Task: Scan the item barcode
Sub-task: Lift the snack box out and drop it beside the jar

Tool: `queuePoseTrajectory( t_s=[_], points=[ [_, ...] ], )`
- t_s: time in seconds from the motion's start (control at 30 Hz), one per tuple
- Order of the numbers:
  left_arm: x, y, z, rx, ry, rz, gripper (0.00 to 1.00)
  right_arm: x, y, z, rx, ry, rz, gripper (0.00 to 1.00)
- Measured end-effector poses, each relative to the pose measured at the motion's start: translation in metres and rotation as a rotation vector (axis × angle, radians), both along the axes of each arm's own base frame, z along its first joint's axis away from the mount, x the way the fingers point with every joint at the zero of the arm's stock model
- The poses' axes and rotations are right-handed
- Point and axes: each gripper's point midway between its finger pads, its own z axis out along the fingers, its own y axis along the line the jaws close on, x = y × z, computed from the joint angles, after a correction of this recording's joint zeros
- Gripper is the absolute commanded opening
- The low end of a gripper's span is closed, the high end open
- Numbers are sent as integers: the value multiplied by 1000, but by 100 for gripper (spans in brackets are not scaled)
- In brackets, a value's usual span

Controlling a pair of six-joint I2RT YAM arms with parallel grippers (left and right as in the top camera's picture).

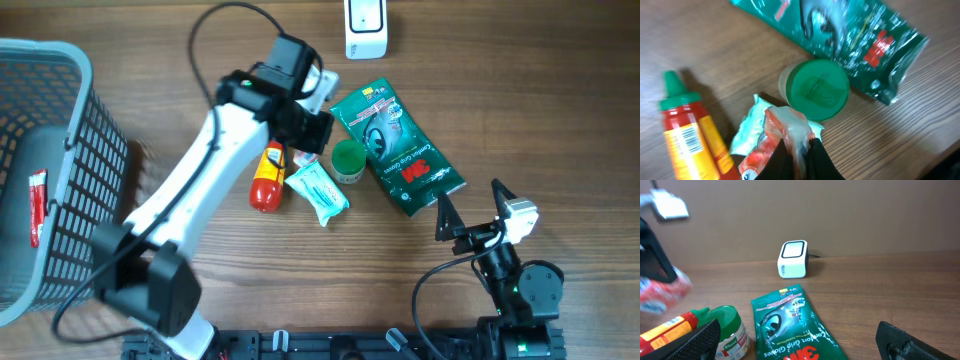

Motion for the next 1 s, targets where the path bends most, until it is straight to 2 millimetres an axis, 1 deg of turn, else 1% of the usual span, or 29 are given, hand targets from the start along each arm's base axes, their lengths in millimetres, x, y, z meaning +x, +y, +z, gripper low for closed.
queuePoseTrajectory(
  t_s=[0.03, 0.2, 0.23, 0.27, 0.3, 0.33, 0.43, 0.47, 0.57, 0.63, 0.67, 0.7, 0.77, 0.83, 0.87, 0.97, 1.0],
  points=[
    [-1, -4, -15, 18, 33, -11, 4, 0, 0, 0, 0, 0, 0, 100],
    [-6, -11, -58, 93, 115, -34, 4, 0, 0, 0, 0, 0, 0, 100],
    [-7, -12, -64, 102, 127, -38, 4, 0, 0, 0, 0, 0, 0, 100],
    [-8, -13, -67, 106, 133, -40, 9, 0, 0, 0, 0, 0, 0, 99],
    [-9, -13, -71, 114, 140, -43, 22, 0, 0, 0, 0, 0, 0, 100],
    [-10, -15, -74, 119, 146, -48, 30, 0, 0, 0, 0, 0, 0, 99],
    [-13, -18, -78, 131, 154, -54, 43, 0, 0, 0, 0, 0, 0, 100],
    [-14, -19, -78, 130, 155, -56, 46, 0, 0, 0, 0, 0, 0, 100],
    [-15, -19, -78, 134, 156, -58, 58, 0, 0, 0, 0, 0, 0, 100],
    [-15, -19, -78, 135, 156, -58, 79, 0, 0, 0, 0, 0, 0, 100],
    [-15, -19, -78, 133, 157, -54, 85, 0, 0, 0, 0, 0, 0, 100],
    [-15, -19, -78, 135, 156, -58, 87, 0, 0, 0, 0, 0, 0, 100],
    [-15, -19, -76, 133, 153, -58, 100, 0, 0, 0, 0, 0, 0, 100],
    [-13, -16, -68, 139, 123, -53, 100, 0, 0, 0, 0, 0, 0, 100],
    [-11, -14, -57, 139, 92, -47, 100, 0, 0, 0, 0, 0, 0, 100],
    [-5, -5, -14, 136, -38, -21, 100, 0, 0, 0, 0, 0, 0, 100],
    [-4, -2, -2, 134, -73, -14, 100, 0, 0, 0, 0, 0, 0, 100]
  ],
)
